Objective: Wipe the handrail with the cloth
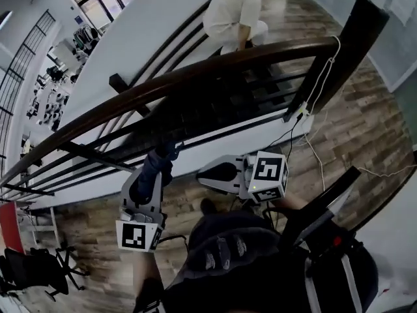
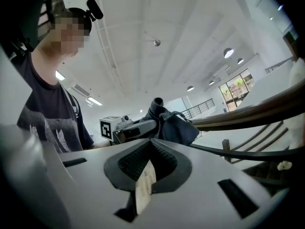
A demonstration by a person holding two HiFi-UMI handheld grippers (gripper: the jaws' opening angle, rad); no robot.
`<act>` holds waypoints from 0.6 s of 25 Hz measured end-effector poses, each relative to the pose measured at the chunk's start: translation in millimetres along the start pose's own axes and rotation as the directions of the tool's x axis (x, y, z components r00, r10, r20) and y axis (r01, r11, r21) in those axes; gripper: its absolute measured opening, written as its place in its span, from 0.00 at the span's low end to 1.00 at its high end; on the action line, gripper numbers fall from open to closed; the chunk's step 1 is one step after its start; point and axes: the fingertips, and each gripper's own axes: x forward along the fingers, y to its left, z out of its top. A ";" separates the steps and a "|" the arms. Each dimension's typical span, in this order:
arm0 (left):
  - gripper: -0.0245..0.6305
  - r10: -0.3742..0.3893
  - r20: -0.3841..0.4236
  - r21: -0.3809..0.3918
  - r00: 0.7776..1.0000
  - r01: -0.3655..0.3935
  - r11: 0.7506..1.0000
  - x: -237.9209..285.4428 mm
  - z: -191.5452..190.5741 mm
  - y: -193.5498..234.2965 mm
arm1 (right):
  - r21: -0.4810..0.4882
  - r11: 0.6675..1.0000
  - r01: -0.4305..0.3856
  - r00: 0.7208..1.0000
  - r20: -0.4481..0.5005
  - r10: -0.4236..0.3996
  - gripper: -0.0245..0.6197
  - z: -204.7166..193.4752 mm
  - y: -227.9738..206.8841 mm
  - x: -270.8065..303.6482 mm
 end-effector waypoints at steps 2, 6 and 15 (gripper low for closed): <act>0.19 0.056 -0.069 0.018 0.996 -0.055 0.998 -12.1 -13.6 -8.8 | 0.025 0.999 -0.020 1.000 0.007 0.020 0.04 -5.2 8.2 -11.5; 0.18 0.134 -0.149 -0.020 0.980 -0.138 0.990 -51.6 -26.2 -10.1 | 0.032 0.998 -0.061 0.998 0.000 0.061 0.04 -8.2 23.7 -10.5; 0.19 0.062 0.029 -0.046 0.998 -0.061 0.997 -98.6 -24.6 -4.4 | 0.028 0.998 -0.051 0.998 -0.040 0.052 0.04 -29.6 75.2 47.8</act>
